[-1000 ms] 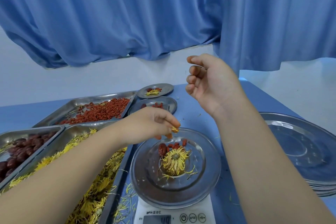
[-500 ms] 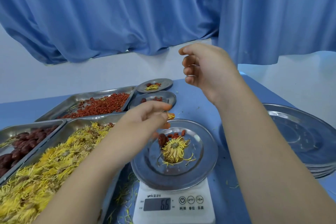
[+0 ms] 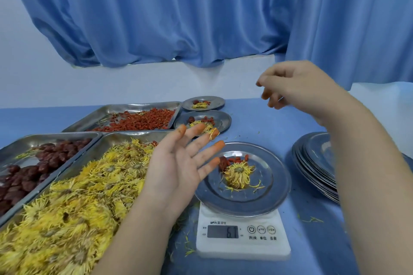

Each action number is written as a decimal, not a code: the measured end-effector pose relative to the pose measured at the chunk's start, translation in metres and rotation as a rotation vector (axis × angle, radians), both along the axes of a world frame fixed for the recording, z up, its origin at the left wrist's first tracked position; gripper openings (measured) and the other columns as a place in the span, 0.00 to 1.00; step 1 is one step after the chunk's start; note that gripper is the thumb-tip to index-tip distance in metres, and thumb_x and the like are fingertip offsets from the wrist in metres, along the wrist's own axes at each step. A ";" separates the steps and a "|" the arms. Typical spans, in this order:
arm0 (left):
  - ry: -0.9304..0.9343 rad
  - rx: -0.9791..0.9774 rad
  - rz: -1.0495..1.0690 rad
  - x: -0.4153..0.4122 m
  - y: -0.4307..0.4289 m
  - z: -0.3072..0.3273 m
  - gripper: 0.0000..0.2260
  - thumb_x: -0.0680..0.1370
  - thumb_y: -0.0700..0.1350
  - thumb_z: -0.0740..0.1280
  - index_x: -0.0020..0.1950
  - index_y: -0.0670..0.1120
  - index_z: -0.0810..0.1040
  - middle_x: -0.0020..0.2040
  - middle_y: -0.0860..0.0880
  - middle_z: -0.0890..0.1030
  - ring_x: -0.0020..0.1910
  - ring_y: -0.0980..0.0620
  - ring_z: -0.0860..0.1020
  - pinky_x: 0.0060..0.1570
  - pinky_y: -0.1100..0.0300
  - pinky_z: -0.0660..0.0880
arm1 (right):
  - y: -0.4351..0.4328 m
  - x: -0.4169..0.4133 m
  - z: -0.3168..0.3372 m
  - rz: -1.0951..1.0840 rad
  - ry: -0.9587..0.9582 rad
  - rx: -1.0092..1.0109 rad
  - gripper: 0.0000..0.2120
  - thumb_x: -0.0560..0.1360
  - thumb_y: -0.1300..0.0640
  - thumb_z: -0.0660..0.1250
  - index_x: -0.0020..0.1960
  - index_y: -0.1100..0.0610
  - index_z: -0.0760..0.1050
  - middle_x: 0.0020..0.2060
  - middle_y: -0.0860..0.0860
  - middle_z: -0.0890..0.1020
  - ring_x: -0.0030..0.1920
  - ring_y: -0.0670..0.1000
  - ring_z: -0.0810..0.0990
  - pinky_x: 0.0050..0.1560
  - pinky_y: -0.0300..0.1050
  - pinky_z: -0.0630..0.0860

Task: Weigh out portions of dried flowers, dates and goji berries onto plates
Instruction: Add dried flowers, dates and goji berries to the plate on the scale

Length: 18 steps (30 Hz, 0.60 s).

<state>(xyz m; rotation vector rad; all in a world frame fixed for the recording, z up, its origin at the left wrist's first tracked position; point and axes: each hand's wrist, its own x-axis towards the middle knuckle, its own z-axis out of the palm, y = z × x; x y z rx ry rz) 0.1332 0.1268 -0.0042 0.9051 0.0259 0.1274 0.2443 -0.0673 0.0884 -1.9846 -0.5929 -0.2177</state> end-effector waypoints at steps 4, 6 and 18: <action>0.012 -0.074 0.002 -0.002 0.000 0.000 0.18 0.78 0.54 0.61 0.60 0.44 0.78 0.55 0.44 0.84 0.56 0.40 0.82 0.49 0.48 0.75 | -0.002 -0.025 0.015 0.039 -0.086 0.137 0.06 0.74 0.55 0.66 0.41 0.55 0.81 0.31 0.49 0.82 0.30 0.48 0.78 0.40 0.48 0.76; 0.016 -0.103 -0.012 -0.001 0.000 -0.001 0.17 0.77 0.53 0.62 0.59 0.45 0.79 0.55 0.43 0.84 0.56 0.40 0.82 0.50 0.48 0.75 | 0.001 -0.038 0.018 0.100 -0.099 0.172 0.06 0.75 0.56 0.66 0.42 0.55 0.81 0.31 0.50 0.82 0.30 0.50 0.78 0.38 0.45 0.76; 0.005 -0.082 -0.079 0.004 0.001 -0.008 0.11 0.79 0.50 0.60 0.52 0.46 0.79 0.48 0.46 0.85 0.55 0.41 0.83 0.45 0.52 0.76 | -0.021 -0.063 -0.093 -0.040 -0.331 -0.398 0.04 0.73 0.59 0.68 0.45 0.50 0.79 0.37 0.45 0.78 0.41 0.43 0.75 0.41 0.34 0.69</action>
